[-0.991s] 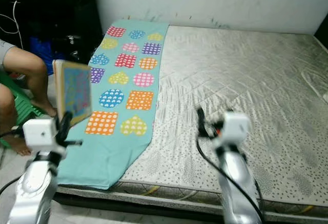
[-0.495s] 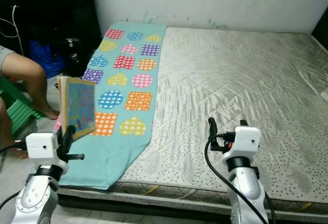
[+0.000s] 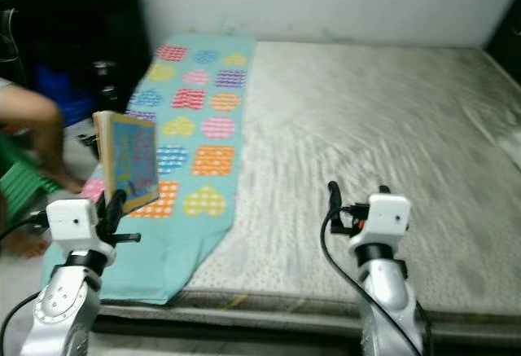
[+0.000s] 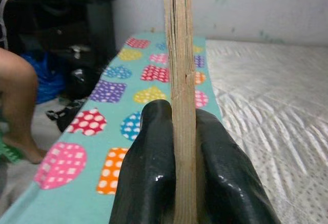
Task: Clean up the room
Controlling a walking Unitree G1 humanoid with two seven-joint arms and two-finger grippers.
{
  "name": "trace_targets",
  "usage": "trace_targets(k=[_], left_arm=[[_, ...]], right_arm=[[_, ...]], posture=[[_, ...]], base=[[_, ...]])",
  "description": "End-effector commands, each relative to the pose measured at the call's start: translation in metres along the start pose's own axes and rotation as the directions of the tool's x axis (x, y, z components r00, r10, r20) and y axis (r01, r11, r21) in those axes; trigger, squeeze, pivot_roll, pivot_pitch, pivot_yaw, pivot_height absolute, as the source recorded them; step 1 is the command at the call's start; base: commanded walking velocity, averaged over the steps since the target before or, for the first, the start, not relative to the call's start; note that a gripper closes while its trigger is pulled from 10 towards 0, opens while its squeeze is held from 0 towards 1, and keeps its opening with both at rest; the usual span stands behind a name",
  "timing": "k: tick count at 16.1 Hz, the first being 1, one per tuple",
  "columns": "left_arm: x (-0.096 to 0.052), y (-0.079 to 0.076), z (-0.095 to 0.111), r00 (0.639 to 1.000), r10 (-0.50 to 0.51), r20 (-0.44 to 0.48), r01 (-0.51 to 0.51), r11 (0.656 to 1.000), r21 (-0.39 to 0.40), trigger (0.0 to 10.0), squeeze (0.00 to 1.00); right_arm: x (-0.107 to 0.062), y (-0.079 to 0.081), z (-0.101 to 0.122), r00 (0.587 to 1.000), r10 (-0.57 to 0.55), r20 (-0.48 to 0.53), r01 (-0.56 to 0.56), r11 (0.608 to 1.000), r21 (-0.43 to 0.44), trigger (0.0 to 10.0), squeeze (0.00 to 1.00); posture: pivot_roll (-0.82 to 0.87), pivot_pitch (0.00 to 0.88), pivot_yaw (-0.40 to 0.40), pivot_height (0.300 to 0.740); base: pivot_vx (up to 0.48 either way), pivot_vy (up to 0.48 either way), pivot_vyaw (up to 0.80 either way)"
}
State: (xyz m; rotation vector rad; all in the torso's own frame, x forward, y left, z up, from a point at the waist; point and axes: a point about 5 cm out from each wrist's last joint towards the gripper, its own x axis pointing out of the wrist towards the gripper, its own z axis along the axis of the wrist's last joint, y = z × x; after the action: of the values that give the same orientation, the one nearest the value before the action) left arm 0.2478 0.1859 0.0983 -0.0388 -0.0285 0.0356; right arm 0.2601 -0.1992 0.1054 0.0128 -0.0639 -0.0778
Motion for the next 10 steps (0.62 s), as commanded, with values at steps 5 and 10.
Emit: trace_targets(k=[5,10], left_arm=[[0.0068,-0.0052,0.0108,0.999,-0.028,0.042,0.029,0.999,-0.015,10.0,0.0],[0.0104,-0.0059,0.0123,0.999,-0.026,0.045,0.025,1.0,0.013,10.0,0.0]], right_arm=[[0.0031,-0.0028,-0.0013,0.999,-0.032,-0.013,0.032,0.999,0.014,10.0,0.0],[0.0053,-0.0034,0.0032,0.999,-0.028,0.02,0.028,0.999,0.018,10.0,0.0]], posture=[[-0.05,0.098,0.031,0.74],[-0.05,0.098,0.035,0.74]], base=[[0.0,0.0,-0.8],[0.0,0.0,-0.48]])
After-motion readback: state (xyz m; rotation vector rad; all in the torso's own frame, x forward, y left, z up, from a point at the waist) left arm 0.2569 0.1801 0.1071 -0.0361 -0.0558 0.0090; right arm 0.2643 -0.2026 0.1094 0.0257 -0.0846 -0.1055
